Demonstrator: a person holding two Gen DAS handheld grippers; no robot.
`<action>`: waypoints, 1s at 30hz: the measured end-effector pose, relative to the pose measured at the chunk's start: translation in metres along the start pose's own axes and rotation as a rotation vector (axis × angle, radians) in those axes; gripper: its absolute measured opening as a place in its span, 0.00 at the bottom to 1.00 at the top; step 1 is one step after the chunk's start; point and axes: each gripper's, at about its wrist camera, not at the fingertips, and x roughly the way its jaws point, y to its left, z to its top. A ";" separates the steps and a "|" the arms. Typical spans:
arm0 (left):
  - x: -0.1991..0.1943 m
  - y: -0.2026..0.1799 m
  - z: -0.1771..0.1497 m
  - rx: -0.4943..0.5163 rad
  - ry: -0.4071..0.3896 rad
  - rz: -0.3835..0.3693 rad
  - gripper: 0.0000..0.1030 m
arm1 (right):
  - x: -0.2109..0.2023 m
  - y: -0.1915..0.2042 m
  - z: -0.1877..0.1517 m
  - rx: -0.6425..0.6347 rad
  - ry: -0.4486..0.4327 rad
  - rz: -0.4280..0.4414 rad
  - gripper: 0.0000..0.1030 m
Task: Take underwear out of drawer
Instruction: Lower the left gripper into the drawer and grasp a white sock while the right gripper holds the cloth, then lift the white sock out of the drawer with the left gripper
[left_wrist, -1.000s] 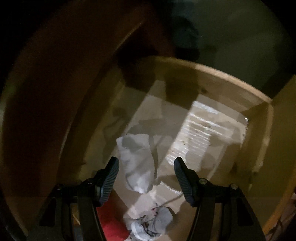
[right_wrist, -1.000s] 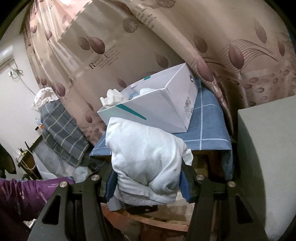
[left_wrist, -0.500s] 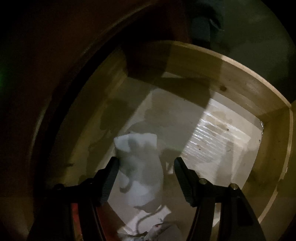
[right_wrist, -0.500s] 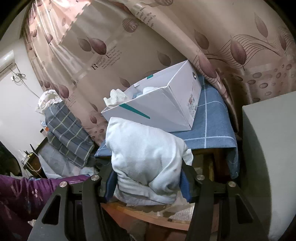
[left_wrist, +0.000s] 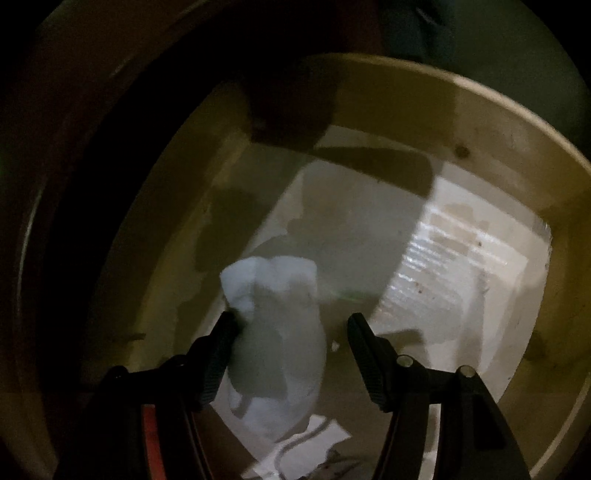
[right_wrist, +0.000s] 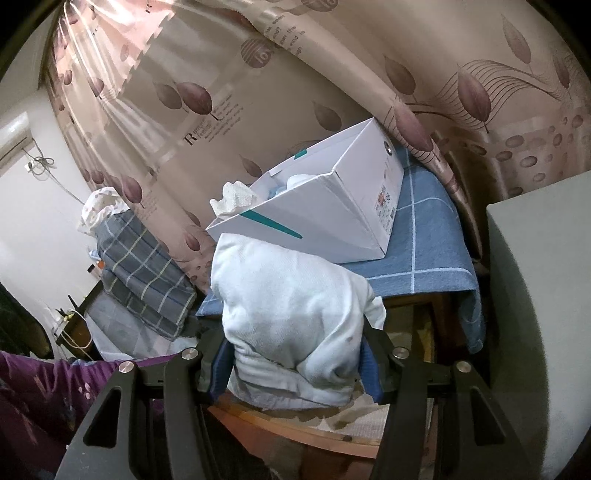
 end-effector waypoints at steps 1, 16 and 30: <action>-0.001 -0.001 0.001 0.003 0.004 0.011 0.55 | 0.000 0.001 0.000 -0.002 0.002 -0.001 0.52; -0.034 -0.028 0.000 0.113 -0.051 0.040 0.33 | 0.002 0.001 -0.002 0.013 0.002 -0.005 0.53; -0.108 -0.029 -0.002 0.123 -0.172 0.076 0.33 | 0.000 0.000 -0.003 0.010 -0.006 -0.034 0.53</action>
